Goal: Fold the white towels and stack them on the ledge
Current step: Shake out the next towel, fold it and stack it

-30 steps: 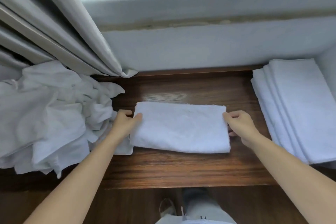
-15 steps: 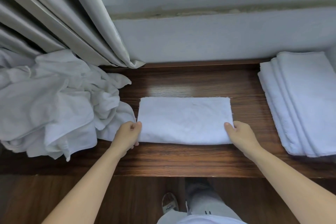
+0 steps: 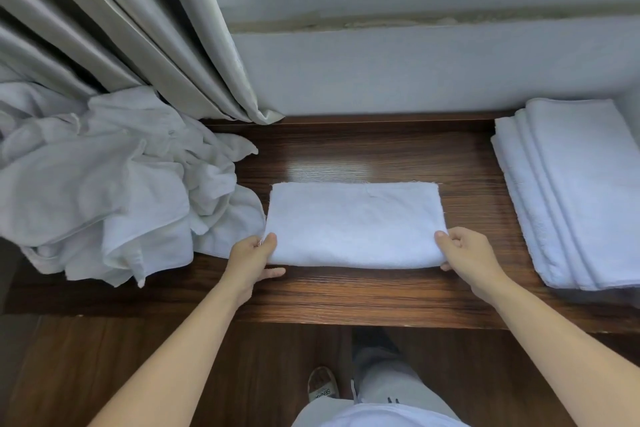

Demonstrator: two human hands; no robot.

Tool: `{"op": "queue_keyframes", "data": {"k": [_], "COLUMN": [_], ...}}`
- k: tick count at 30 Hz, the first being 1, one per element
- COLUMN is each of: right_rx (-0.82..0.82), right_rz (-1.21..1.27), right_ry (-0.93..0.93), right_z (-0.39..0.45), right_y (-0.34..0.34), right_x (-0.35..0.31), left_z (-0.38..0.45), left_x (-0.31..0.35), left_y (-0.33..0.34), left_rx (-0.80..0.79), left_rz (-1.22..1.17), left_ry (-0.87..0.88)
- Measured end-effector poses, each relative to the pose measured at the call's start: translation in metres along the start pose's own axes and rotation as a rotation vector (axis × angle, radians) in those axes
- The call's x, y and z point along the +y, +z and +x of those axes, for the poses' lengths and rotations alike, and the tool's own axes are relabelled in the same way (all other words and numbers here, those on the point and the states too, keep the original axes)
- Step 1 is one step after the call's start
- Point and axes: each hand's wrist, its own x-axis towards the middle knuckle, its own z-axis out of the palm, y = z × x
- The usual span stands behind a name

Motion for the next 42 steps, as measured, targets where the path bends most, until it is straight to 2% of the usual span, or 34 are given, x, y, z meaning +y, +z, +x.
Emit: {"op": "queue_keyframes", "data": {"k": [2,4,8,9,11,13,15,17,20,24,29,33,35,38,42], "right_rx": [0.014,0.017,0.097,0.154,0.274,0.276,0.181,0.017,-0.09,-0.072,-0.046,0.022,-0.077,-0.316,-0.525], "right_rz": [-0.011,-0.031,-0.09,-0.146,-0.319,-0.504,-0.683,-0.865,-1.072,-1.107,-1.02,-0.974,-1.007,-1.07,-1.074], "right_ry": [0.03,0.032,0.009,-0.051,-0.293,-0.587,-0.784,-0.801,-0.782,-0.798,-0.86,-0.763,-0.637,-0.466,-0.373], "right_z": [0.001,0.001,-0.003,-0.005,-0.003,0.003,0.017,0.031,0.05,0.058,0.064,0.085,0.096,0.105,0.11], "right_y": [0.0,0.001,0.005,0.008,0.015,0.031,0.055,0.076,0.083,0.079,0.07,0.039,0.024,0.006,-0.001], "right_x": [-0.001,-0.001,0.001,0.001,-0.003,-0.019,-0.034,-0.042,-0.028,-0.021,-0.024,-0.056,-0.076,-0.107,-0.124], "left_z": [0.002,0.002,-0.005,-0.005,-0.005,0.0,0.013,0.031,0.049,0.056,0.059,0.064,0.072,0.081,0.087], "left_x": [-0.007,-0.012,-0.019,-0.021,-0.014,-0.002,0.007,0.01,-0.004,-0.016,-0.007,0.032,0.055,0.09,0.114], "left_y": [0.001,0.002,0.01,0.013,0.025,0.045,0.067,0.08,0.075,0.061,0.059,0.047,0.04,0.032,0.029], "left_rx": [0.066,0.154,0.367,0.435,0.501,0.418,0.239,0.095,0.08,0.21,0.185,0.195,0.152,0.025,-0.168], "left_rz": [0.078,0.261,0.721,0.853,1.013,1.116,1.228,1.33,1.453,1.481,1.419,1.438,1.497,1.592,1.675], "left_ry": [0.003,0.052,0.276,0.363,0.606,0.853,0.955,0.888,0.694,0.593,0.61,0.694,0.674,0.507,0.317]}}
